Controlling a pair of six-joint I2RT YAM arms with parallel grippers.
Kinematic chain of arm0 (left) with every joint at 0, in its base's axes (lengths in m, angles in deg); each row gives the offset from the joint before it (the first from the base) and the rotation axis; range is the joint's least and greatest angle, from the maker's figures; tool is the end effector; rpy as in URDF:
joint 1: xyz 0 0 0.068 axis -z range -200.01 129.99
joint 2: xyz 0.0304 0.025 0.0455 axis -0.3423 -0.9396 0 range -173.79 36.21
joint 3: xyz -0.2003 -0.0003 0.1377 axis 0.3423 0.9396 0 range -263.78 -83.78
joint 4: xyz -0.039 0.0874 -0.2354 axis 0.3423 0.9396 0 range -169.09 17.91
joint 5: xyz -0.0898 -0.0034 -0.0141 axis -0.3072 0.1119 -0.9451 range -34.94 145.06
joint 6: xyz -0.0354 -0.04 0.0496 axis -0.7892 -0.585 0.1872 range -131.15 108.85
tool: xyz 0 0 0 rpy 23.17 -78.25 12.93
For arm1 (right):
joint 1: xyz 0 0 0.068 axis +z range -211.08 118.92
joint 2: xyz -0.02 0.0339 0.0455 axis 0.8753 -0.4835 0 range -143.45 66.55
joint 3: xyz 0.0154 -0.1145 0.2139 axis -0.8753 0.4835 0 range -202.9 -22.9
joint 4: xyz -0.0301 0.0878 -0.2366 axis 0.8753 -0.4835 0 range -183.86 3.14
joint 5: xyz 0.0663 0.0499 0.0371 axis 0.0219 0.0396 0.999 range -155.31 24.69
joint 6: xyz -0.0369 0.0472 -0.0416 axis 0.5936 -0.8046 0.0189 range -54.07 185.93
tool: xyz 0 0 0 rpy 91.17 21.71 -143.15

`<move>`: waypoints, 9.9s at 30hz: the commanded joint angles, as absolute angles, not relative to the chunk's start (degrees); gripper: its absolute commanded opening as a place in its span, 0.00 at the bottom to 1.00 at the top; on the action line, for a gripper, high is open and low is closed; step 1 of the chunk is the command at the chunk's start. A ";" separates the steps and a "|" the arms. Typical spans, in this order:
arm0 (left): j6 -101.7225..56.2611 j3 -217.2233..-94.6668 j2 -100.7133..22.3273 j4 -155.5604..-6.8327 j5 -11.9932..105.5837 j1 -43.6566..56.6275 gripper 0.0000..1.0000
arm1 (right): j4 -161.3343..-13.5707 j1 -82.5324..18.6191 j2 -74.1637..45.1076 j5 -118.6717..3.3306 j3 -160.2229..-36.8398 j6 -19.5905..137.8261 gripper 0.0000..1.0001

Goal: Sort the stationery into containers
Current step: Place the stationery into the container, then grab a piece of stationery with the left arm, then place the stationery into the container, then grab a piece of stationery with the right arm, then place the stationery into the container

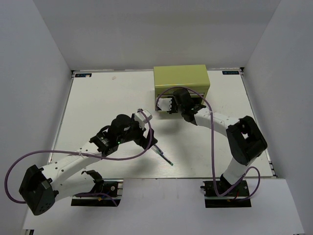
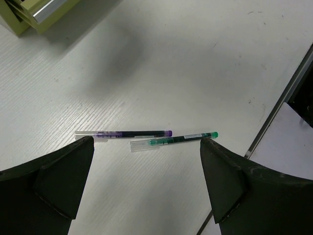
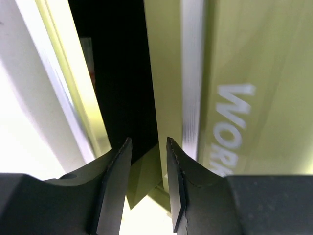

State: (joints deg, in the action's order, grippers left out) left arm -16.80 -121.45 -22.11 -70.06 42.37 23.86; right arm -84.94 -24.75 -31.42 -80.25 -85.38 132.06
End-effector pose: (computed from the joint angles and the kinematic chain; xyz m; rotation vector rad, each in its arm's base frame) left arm 0.1755 -0.1874 0.2185 0.8393 1.9956 -0.7439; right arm 0.3241 0.2189 0.1822 -1.6084 1.4889 -0.5786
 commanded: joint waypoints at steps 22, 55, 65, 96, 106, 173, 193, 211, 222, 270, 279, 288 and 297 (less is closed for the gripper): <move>-45.15 -131.50 -37.08 -57.13 57.52 24.72 1.00 | -98.03 -28.21 3.60 -58.18 -74.67 79.03 0.48; -77.15 -155.75 -68.72 -32.25 77.90 29.11 0.81 | -88.44 -29.44 21.03 -69.97 -66.84 74.28 0.20; -78.83 -159.45 -73.65 -30.23 79.49 31.40 0.59 | -88.00 -29.36 22.08 -69.97 -66.49 74.02 0.20; -75.89 -148.21 -49.92 -68.33 87.30 31.40 0.02 | -85.45 -29.36 23.40 -71.64 -64.38 74.90 0.48; -66.21 -146.79 -49.13 -84.60 84.69 31.93 0.00 | -84.13 -29.36 25.68 -73.14 -63.24 75.51 0.48; 36.67 -159.37 -73.75 -105.63 59.63 29.56 0.78 | -78.16 -29.00 32.01 -82.37 -58.49 79.82 0.65; -8.40 -143.73 -28.32 -66.89 72.19 28.85 0.92 | -101.44 -29.00 10.49 -48.75 -72.02 86.83 0.72; -16.07 -123.94 4.74 -64.68 89.33 28.85 1.00 | -102.24 -6.77 -24.84 -56.07 -79.84 85.37 0.76; -15.55 -121.74 9.85 -66.44 89.69 28.85 1.00 | -101.53 0.00 -29.95 -60.65 -81.61 79.47 0.77; -13.44 -120.69 10.81 -67.49 81.95 28.85 1.00 | -81.15 -20.91 -12.20 -66.82 -75.63 129.11 0.00; -12.91 -120.16 10.81 -67.49 81.42 28.85 1.00 | -80.97 -25.57 -19.91 -58.55 -79.76 139.76 0.00; -12.91 -120.16 10.81 -67.49 81.42 28.85 1.00 | -74.38 -28.12 -27.66 -58.72 -81.96 142.22 0.00; -12.91 -120.16 10.29 -68.02 81.42 28.85 1.00 | -72.89 -29.27 -29.78 -60.74 -81.96 141.61 0.45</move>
